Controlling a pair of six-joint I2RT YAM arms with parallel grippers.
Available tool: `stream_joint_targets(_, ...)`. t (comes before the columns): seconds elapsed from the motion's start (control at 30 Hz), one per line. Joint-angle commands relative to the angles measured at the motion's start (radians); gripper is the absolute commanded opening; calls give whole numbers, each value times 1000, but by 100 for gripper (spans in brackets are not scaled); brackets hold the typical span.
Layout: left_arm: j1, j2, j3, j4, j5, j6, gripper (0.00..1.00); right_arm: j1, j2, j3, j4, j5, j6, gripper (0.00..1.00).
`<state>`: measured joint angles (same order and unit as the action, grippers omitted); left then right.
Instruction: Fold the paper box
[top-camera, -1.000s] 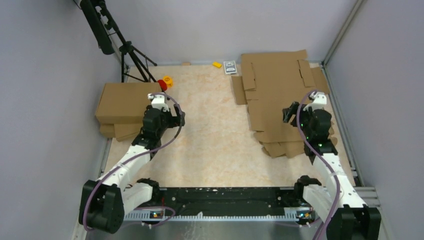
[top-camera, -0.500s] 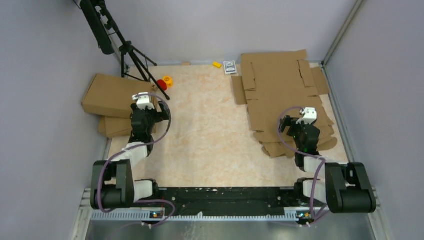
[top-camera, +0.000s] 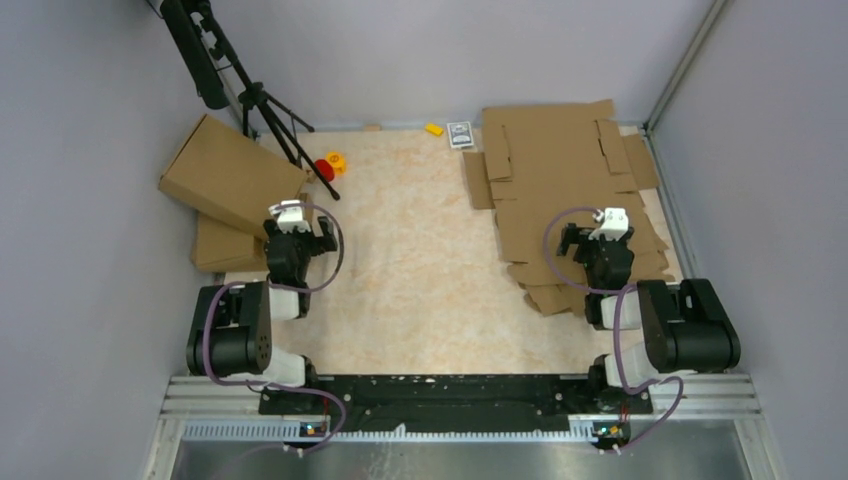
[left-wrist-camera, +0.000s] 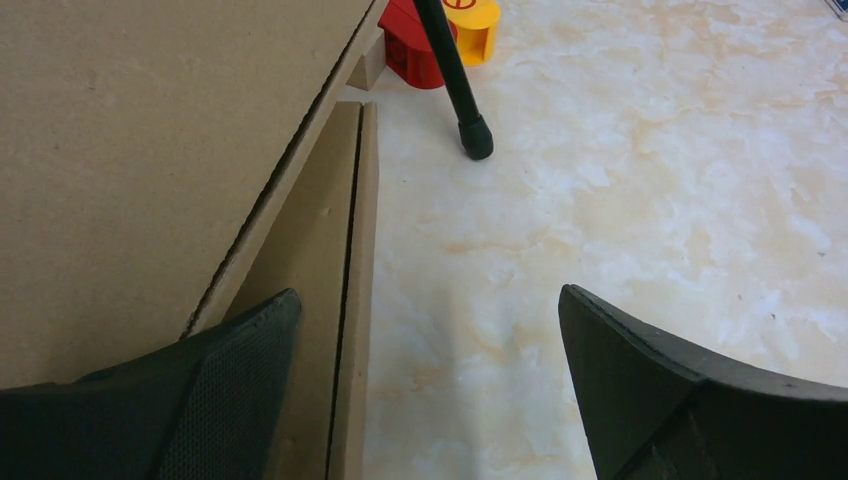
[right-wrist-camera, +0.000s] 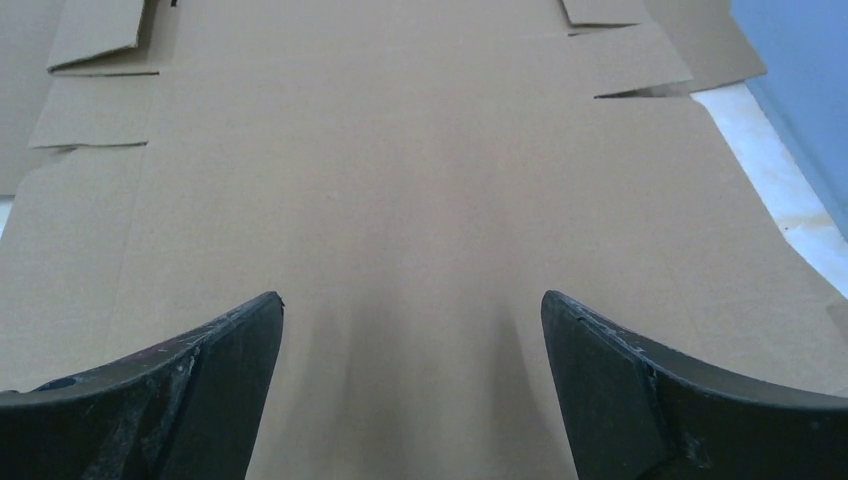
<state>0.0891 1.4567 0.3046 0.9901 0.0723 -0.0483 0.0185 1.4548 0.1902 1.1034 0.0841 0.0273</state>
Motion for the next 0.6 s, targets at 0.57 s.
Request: stream_joint_targets(0.57,6,6,10,38,21,28,99,18,1,2,97,28,-18,99)
